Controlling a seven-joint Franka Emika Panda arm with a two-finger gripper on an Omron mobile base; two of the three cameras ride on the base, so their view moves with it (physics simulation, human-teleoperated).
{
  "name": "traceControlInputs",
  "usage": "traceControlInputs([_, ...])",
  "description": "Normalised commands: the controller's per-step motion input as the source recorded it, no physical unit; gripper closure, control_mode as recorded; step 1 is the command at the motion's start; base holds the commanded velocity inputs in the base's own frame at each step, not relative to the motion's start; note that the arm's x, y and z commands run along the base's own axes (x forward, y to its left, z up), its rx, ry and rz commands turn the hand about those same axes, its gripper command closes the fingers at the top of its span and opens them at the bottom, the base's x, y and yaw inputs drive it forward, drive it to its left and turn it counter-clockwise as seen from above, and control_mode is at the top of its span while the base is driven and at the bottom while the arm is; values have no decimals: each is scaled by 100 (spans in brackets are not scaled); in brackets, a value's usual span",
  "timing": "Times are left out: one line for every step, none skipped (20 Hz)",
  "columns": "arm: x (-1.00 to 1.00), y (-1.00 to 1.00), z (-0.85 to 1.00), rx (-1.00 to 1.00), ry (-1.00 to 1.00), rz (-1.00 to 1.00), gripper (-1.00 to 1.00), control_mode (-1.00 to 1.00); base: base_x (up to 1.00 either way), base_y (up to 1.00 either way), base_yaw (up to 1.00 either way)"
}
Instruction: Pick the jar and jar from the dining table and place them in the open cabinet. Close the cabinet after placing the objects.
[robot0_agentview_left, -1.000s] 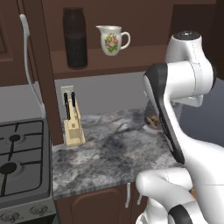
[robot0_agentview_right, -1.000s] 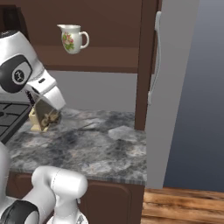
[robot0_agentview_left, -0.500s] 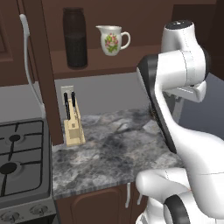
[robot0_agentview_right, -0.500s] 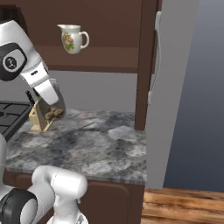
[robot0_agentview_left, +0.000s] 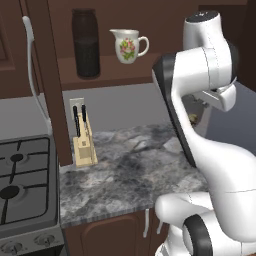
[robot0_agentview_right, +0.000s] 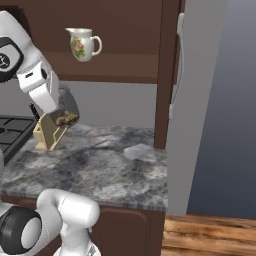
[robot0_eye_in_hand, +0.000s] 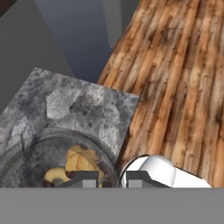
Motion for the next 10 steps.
traceControlInputs([0, -9, 26, 0, -7, -18, 100, -100, 0, 0, 0])
traceControlInputs([0, -11, 26, 0, -7, -17, 100, -100, 0, 0, 0])
traceControlInputs([0, -13, 26, 0, -6, -16, 100, -100, 0, 0, 0])
traceControlInputs([0, -14, 26, 0, -3, -16, 100, -100, 0, 0, 0])
traceControlInputs([0, -14, 27, 0, -2, -16, 100, -100, 0, 0, 0])
traceControlInputs([0, -14, 28, 0, -2, -15, 100, -100, 0, 0, 0])
traceControlInputs([0, -15, 31, 0, 0, -13, 100, -100, 0, 0, 0])
traceControlInputs([0, -16, 31, 0, 0, -12, 100, -100, 0, 0, 0])
traceControlInputs([0, -16, 31, 0, 0, -11, 100, -100, 0, 0, 0])
traceControlInputs([0, -15, 31, 0, 0, -11, 100, -100, 0, 0, 0])
